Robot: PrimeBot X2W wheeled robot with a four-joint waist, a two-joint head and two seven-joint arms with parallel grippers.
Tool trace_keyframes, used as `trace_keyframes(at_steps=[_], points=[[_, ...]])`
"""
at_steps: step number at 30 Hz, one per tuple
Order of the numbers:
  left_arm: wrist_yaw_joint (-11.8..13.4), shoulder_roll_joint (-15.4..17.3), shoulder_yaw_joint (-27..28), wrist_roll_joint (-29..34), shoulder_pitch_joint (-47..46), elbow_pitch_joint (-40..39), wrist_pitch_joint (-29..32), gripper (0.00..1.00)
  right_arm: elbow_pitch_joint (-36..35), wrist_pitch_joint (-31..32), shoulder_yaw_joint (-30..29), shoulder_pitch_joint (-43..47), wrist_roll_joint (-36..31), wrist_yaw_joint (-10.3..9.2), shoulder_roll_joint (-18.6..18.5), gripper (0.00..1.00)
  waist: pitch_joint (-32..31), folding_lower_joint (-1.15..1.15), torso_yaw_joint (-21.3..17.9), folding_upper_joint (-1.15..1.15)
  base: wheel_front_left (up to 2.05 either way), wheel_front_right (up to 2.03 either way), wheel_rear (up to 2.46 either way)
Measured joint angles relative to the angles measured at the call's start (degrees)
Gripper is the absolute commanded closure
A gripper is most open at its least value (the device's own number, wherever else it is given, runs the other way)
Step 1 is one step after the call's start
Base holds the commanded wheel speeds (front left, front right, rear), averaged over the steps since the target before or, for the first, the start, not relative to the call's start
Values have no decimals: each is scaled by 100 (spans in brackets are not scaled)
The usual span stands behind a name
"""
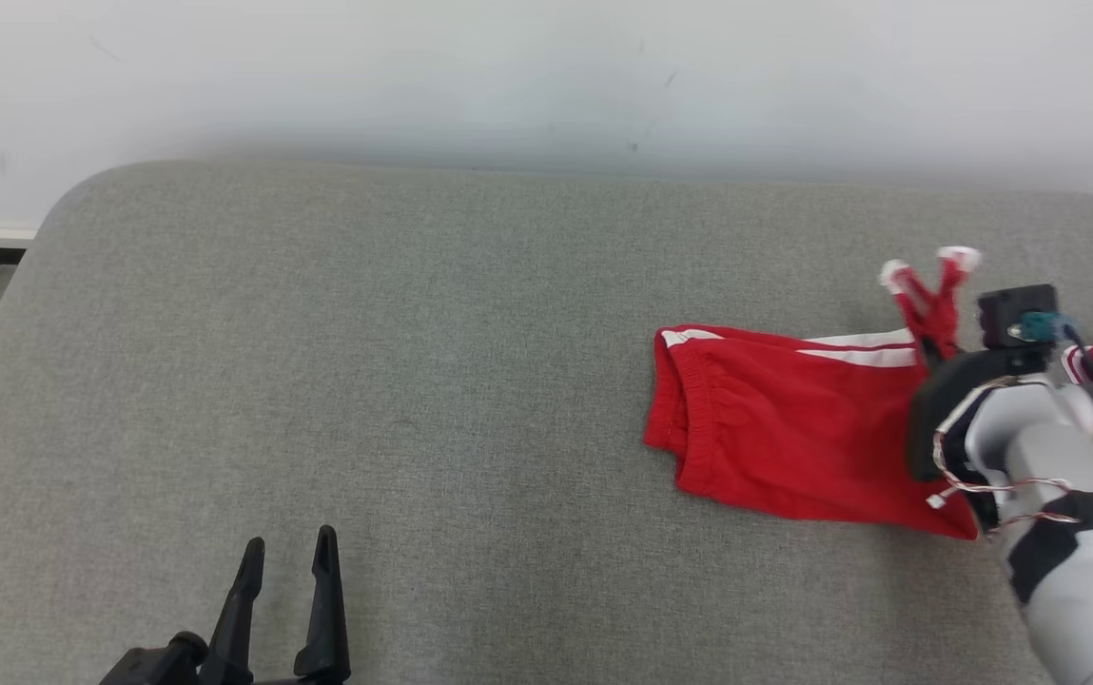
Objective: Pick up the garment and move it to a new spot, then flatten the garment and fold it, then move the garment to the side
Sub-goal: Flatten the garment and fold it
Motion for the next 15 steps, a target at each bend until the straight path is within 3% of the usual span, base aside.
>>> trace_keyframes(at_steps=[7, 15], points=[[1, -1, -73, -46, 9, 0, 0, 0, -355, 371, 186, -4, -53, 0, 737, 100, -17, 0, 62, 0, 0, 0, 0], [-3, -1, -65, -54, 30, 34, 0, 0, -525, 661, 294, 136, -59, 0, 1061, 100, -44, 0, 217, 0, 0, 0, 0]])
